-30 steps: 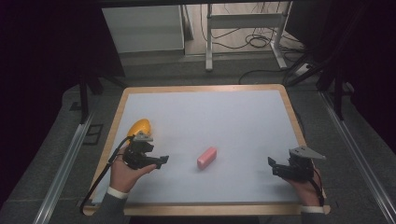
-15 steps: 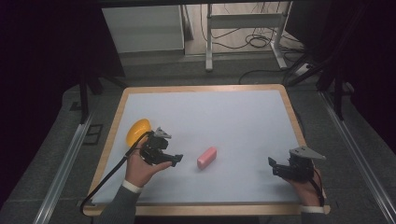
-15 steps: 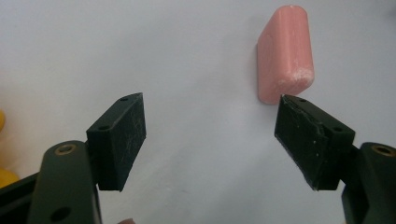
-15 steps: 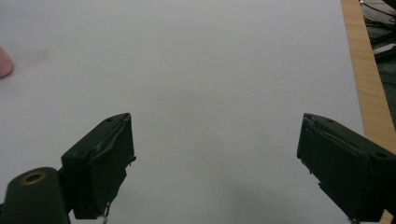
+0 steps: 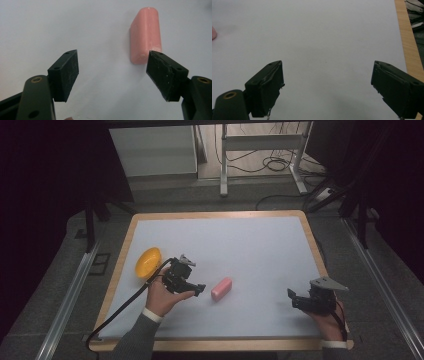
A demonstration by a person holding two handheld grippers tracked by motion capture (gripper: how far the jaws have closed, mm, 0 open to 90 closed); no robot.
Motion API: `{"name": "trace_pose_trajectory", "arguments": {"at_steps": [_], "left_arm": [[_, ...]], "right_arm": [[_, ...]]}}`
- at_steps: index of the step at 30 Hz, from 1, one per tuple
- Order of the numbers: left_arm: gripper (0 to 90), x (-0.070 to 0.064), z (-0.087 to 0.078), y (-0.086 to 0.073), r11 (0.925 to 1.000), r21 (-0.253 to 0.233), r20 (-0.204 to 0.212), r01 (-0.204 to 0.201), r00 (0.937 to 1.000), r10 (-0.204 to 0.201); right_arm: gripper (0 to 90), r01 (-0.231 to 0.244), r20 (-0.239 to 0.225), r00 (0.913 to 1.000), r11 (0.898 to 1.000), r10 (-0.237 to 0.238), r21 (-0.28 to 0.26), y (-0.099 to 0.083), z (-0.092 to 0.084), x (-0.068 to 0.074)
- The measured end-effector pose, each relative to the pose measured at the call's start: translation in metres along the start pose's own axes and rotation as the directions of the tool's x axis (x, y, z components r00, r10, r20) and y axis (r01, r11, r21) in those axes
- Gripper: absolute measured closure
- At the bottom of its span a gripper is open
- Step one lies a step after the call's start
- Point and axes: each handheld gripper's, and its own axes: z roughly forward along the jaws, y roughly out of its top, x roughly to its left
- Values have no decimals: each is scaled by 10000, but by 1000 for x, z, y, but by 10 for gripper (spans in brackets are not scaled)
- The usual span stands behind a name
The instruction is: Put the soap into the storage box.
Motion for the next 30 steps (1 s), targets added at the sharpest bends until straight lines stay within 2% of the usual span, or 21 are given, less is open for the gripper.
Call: {"name": "trace_pose_trajectory", "arguments": {"at_steps": [3,6,10,12,14,17,20,22,26,29,30], "left_arm": [[267,-1,3,1,10000,36,131,-25,9999,24],[267,-4,7,4,9998,167,32,-105,9999,105],[268,-11,9,11,9994,169,208,-310,9993,307],[269,-15,10,15,9986,255,127,-463,9989,460],[270,-19,12,18,9986,189,289,-501,9984,495],[269,-26,15,23,9971,280,237,-714,9972,707],[270,-29,18,26,9971,272,439,-705,9966,692],[270,-30,21,27,9960,435,260,-786,9967,775],[269,-36,25,31,9942,539,372,-928,9952,909],[270,-38,28,34,9947,545,611,-872,9946,839],[269,-39,30,35,9936,644,511,-931,9946,899]], "right_arm": [[107,-2,12,10000,10000,2,-5,0,0,0],[107,-12,21,10000,10000,12,25,0,1,0],[107,11,27,10000,10000,-11,41,0,1,0],[107,11,24,10000,10000,-11,39,-1,1,0],[107,-3,32,10000,10000,2,38,-1,1,0],[107,5,28,10000,10000,-5,26,-1,0,-1],[107,-7,34,10000,10000,7,26,-1,0,-1],[107,-33,21,10000,10000,33,8,-1,0,-1],[107,-42,33,10000,10000,42,36,-1,0,-1],[107,-36,28,10000,10000,36,27,-1,0,-1],[107,-32,29,10000,10000,31,32,-1,0,-1]]}}
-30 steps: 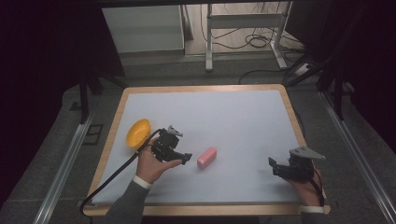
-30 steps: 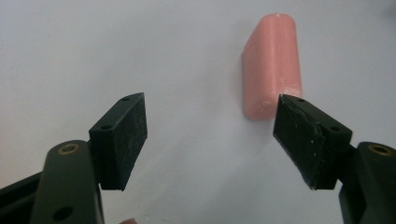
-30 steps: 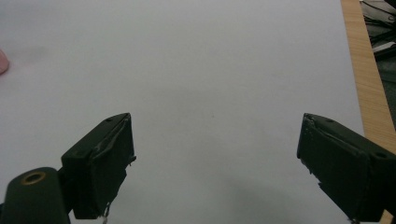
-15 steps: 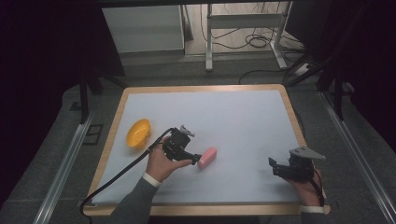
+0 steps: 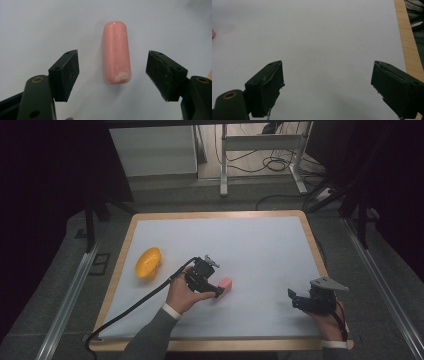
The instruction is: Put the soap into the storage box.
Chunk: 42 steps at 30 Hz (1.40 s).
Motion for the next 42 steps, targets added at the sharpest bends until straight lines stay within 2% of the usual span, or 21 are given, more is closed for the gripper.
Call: {"name": "trace_pose_trajectory", "arguments": {"at_steps": [1,5,24,35,42], "left_arm": [[269,-1,2,1,10000,64,-56,-52,10000,52],[268,-8,8,7,9998,134,157,-158,9998,155],[269,-6,35,7,9958,914,278,49,9996,-75],[287,-5,46,8,9936,1116,362,192,9991,-234],[344,-5,51,7,9917,1271,367,200,9990,-248]], "right_arm": [[107,-7,4,10000,10000,7,0,0,0,0],[107,-27,13,10000,10000,27,16,0,0,0],[107,26,60,10000,9999,-27,149,-1,3,0],[107,27,84,10000,9998,-29,200,-2,4,0],[107,35,107,9999,9998,-37,181,-2,4,0]]}}
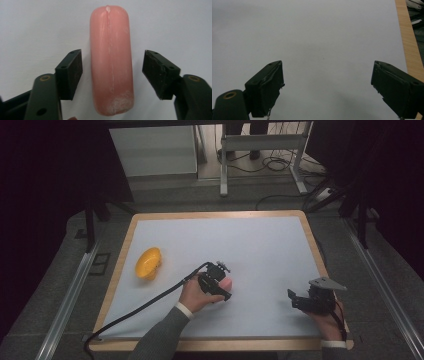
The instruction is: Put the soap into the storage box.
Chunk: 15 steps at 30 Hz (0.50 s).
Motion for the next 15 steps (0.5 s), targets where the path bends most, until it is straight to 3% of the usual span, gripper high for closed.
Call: {"name": "trace_pose_trajectory", "arguments": {"at_steps": [8,15], "left_arm": [[414,6,5,3,9998,34,-32,199,9998,-198],[566,6,6,2,9999,-11,19,129,9999,-129]], "right_arm": [[107,-16,9,10000,10000,16,15,-1,0,-1],[107,-50,47,10000,10000,50,33,-1,1,-2]]}}
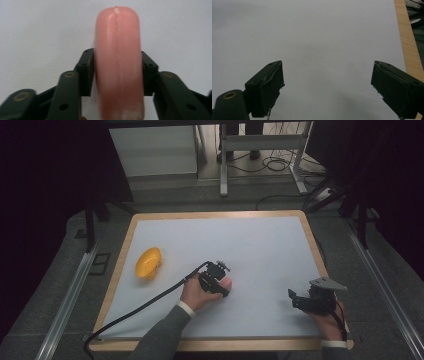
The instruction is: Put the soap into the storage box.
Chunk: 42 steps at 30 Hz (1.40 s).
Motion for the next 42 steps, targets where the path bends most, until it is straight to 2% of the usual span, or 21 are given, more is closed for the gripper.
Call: {"name": "trace_pose_trajectory", "arguments": {"at_steps": [11,24,26,42], "left_arm": [[597,0,-4,-2,9999,-92,-1,-133,9999,133],[597,4,-35,-7,9974,-667,-42,-257,9997,255],[597,8,-41,-9,9970,-765,82,-152,9998,159],[598,38,-67,-30,9921,-1192,-254,387,9988,-420]], "right_arm": [[107,-39,24,10000,9999,39,-129,1,-3,-1],[107,-21,-34,10000,9997,20,-242,2,-4,1],[107,-16,-53,10000,9996,15,-283,2,-5,1],[107,33,-15,10000,9997,-33,-237,3,-4,3]]}}
